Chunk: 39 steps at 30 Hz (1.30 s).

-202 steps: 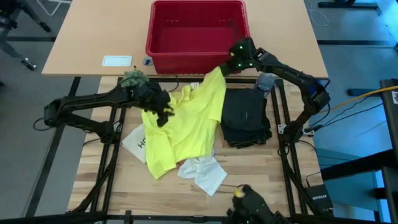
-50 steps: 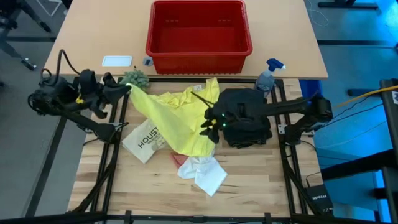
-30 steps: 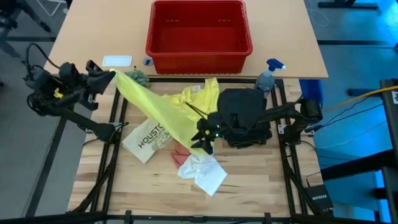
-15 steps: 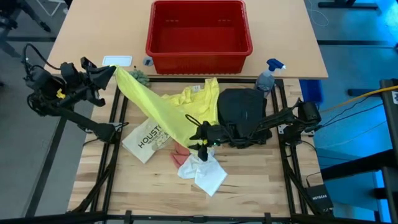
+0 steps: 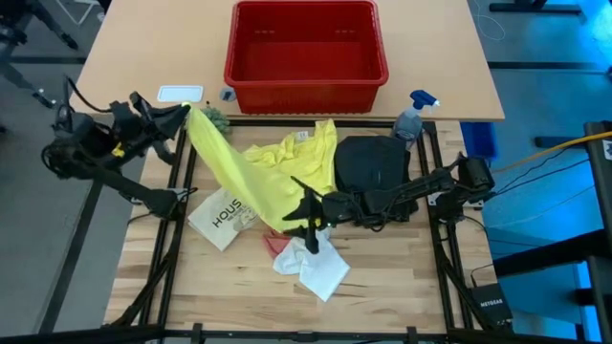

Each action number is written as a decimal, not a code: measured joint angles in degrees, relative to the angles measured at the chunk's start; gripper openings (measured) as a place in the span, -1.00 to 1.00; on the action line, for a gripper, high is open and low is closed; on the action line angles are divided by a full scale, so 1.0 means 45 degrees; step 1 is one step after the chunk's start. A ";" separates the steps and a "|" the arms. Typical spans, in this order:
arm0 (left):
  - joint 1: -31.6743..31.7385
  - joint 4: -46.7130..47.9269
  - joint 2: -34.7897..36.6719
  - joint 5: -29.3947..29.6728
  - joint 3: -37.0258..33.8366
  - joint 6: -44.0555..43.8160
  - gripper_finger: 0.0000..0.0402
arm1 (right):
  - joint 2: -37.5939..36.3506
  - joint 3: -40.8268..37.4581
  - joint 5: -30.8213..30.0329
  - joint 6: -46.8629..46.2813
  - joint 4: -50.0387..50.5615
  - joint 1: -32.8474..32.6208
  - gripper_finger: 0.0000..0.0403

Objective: Fold laundry
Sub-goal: Fold the yellow shirt

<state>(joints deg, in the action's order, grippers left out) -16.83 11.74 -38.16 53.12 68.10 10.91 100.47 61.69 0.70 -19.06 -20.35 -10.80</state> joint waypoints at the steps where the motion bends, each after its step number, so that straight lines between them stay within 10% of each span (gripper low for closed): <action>1: 0.0090 -0.0516 -0.0080 -0.0032 -0.0004 0.0288 -1.00 | 0.0053 0.0212 0.0371 0.0183 0.0147 -0.0020 -0.04; 14: 0.0376 -0.5382 -0.2052 -0.2319 0.0005 0.2505 -1.00 | 0.2033 0.2344 0.0873 0.0672 0.0954 0.0252 -0.04; 30: 0.0372 -0.5443 -0.2787 -0.2330 0.0005 0.3153 -1.00 | 0.1393 0.2414 -0.7881 -0.1680 0.4102 0.1809 -0.04; 35: 0.0600 -0.4686 -0.2781 -0.2215 0.0005 0.3148 -1.00 | 0.1015 0.2414 -0.7794 -0.1633 0.4180 0.2420 -0.04; 39: 0.0980 -0.3664 -0.2785 -0.2056 0.0005 0.2901 -1.00 | 0.1020 0.2409 -0.5278 -0.1390 0.3839 0.3419 -0.04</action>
<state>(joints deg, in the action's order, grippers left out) -12.42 -4.75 -50.70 43.87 68.12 23.97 105.06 72.53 -23.04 -25.32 -3.07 4.58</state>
